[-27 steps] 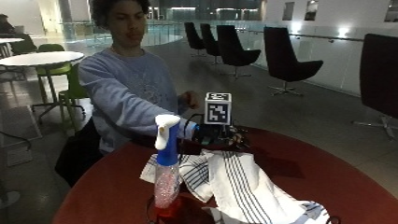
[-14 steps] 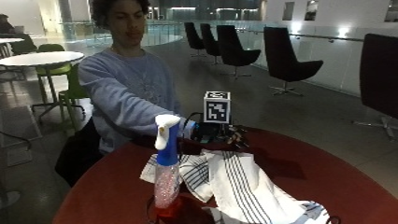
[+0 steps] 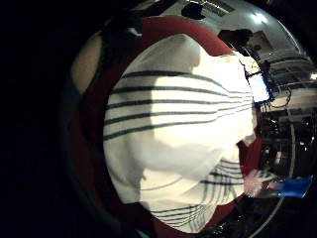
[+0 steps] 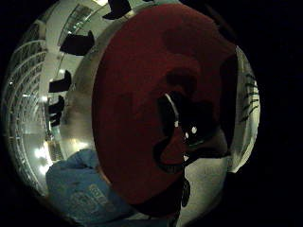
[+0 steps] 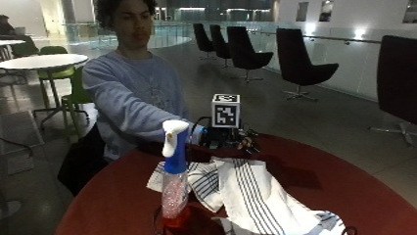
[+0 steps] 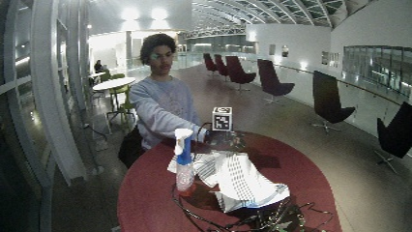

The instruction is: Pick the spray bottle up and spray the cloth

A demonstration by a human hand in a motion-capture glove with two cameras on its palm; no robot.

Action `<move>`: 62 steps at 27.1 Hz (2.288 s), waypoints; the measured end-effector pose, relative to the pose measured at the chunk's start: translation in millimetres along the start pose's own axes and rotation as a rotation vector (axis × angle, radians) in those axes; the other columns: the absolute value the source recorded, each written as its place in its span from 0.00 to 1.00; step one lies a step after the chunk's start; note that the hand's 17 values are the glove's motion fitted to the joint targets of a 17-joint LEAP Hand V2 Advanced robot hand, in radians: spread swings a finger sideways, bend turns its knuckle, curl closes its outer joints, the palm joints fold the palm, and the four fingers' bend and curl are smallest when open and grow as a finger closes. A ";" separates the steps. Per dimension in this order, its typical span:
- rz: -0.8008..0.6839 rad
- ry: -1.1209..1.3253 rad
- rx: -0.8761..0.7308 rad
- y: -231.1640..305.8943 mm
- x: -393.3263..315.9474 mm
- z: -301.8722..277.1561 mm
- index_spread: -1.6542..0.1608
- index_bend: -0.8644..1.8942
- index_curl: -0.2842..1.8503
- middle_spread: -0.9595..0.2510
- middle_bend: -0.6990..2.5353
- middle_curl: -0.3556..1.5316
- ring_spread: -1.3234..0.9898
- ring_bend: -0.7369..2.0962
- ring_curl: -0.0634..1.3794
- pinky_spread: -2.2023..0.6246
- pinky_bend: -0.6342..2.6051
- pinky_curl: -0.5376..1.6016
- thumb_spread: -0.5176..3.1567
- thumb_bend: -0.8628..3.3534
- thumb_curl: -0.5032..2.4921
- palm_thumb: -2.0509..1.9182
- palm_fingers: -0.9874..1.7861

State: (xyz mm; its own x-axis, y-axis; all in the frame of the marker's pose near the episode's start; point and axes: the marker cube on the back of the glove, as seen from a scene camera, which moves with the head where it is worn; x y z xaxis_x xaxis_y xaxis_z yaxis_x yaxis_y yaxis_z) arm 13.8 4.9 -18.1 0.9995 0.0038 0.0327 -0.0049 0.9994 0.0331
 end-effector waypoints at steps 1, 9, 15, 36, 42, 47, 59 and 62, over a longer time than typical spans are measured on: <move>-0.004 0.002 0.007 2.1 -0.5 -2.5 0.68 0.35 0.20 0.76 0.34 0.35 0.58 0.41 0.21 0.86 0.31 0.38 0.46 0.25 0.25 0.66 0.51; -0.127 0.126 0.084 50.0 3.0 -23.8 0.67 0.35 0.20 0.76 0.34 0.36 0.58 0.42 0.22 0.86 0.31 0.39 0.46 0.24 0.25 0.67 0.50; -0.127 0.160 0.111 102.7 38.0 -38.7 0.67 0.34 0.20 0.75 0.35 0.37 0.57 0.43 0.23 0.86 0.31 0.39 0.47 0.23 0.26 0.67 0.51; 0.215 -0.002 0.219 274.3 123.7 -44.8 0.68 0.36 0.22 0.75 0.34 0.38 0.57 0.41 0.24 0.85 0.30 0.40 0.46 0.20 0.27 0.68 0.52; 0.313 -0.384 0.399 264.1 141.4 -48.4 0.68 0.36 0.23 0.75 0.33 0.38 0.57 0.42 0.24 0.85 0.29 0.40 0.46 0.20 0.27 0.68 0.54; 0.426 -0.791 0.520 259.2 164.2 -52.1 0.69 0.36 0.24 0.75 0.32 0.38 0.57 0.42 0.25 0.85 0.29 0.40 0.46 0.20 0.27 0.68 0.56; 0.576 -1.116 0.707 255.2 194.7 -30.5 0.70 0.37 0.25 0.76 0.31 0.38 0.58 0.40 0.25 0.85 0.27 0.40 0.46 0.20 0.28 0.68 0.57; 0.584 -1.121 0.714 252.7 195.6 -28.1 0.70 0.37 0.26 0.76 0.31 0.38 0.58 0.40 0.25 0.85 0.27 0.40 0.46 0.20 0.28 0.68 0.57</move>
State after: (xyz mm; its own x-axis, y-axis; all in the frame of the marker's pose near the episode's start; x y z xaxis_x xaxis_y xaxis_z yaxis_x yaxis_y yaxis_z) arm 208.9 259.2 -31.5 0.3005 0.0342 0.9532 -0.7439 0.6338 0.2118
